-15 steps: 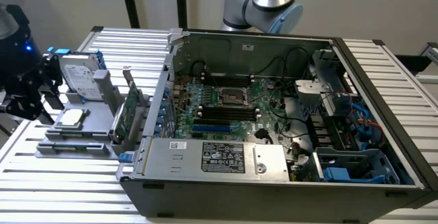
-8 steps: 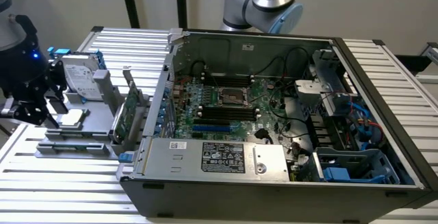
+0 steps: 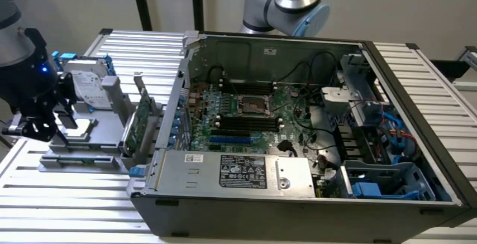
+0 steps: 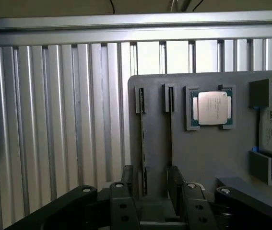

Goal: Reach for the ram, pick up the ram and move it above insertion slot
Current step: 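Pick up the ram and move it above insertion slot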

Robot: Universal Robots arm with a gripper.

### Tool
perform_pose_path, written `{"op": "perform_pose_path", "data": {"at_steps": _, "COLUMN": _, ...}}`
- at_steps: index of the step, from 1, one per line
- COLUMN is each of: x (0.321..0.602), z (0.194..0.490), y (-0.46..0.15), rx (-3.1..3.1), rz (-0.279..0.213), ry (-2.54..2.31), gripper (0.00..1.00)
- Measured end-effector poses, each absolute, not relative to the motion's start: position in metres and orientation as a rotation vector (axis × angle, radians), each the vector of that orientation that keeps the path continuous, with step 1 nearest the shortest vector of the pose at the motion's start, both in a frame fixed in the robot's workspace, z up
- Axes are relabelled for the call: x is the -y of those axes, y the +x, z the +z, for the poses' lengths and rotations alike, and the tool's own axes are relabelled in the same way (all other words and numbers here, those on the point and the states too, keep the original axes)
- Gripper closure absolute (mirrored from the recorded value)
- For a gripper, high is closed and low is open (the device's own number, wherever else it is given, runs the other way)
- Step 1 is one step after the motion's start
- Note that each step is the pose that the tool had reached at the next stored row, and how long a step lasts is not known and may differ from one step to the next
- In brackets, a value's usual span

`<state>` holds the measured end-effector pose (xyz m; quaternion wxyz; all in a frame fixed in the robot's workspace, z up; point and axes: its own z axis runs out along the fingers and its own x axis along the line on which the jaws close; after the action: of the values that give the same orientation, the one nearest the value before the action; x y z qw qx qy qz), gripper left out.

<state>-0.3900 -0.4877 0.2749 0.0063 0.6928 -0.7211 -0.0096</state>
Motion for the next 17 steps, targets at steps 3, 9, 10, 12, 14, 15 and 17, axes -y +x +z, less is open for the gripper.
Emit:
{"op": "perform_pose_path", "data": {"at_steps": 3, "x": 0.488, "z": 0.269, "y": -0.39, "rx": 2.256, "rz": -0.03, "ry": 2.168, "gripper": 0.58}}
{"op": "perform_pose_path", "data": {"at_steps": 9, "x": 0.488, "z": 0.259, "y": -0.39, "rx": 2.256, "rz": -0.03, "ry": 2.168, "gripper": 0.58}}
{"op": "perform_pose_path", "data": {"at_steps": 10, "x": 0.488, "z": 0.257, "y": -0.39, "rx": 2.256, "rz": -0.03, "ry": 2.168, "gripper": 0.58}}
{"op": "perform_pose_path", "data": {"at_steps": 12, "x": 0.488, "z": 0.253, "y": -0.39, "rx": 2.256, "rz": -0.03, "ry": 2.168, "gripper": 0.58}}
{"op": "perform_pose_path", "data": {"at_steps": 14, "x": 0.488, "z": 0.249, "y": -0.39, "rx": 2.256, "rz": -0.03, "ry": 2.168, "gripper": 0.58}}
{"op": "perform_pose_path", "data": {"at_steps": 15, "x": 0.488, "z": 0.248, "y": -0.39, "rx": 2.256, "rz": -0.03, "ry": 2.168, "gripper": 0.58}}
{"op": "perform_pose_path", "data": {"at_steps": 17, "x": 0.488, "z": 0.244, "y": -0.39, "rx": 2.256, "rz": -0.03, "ry": 2.168, "gripper": 0.58}}
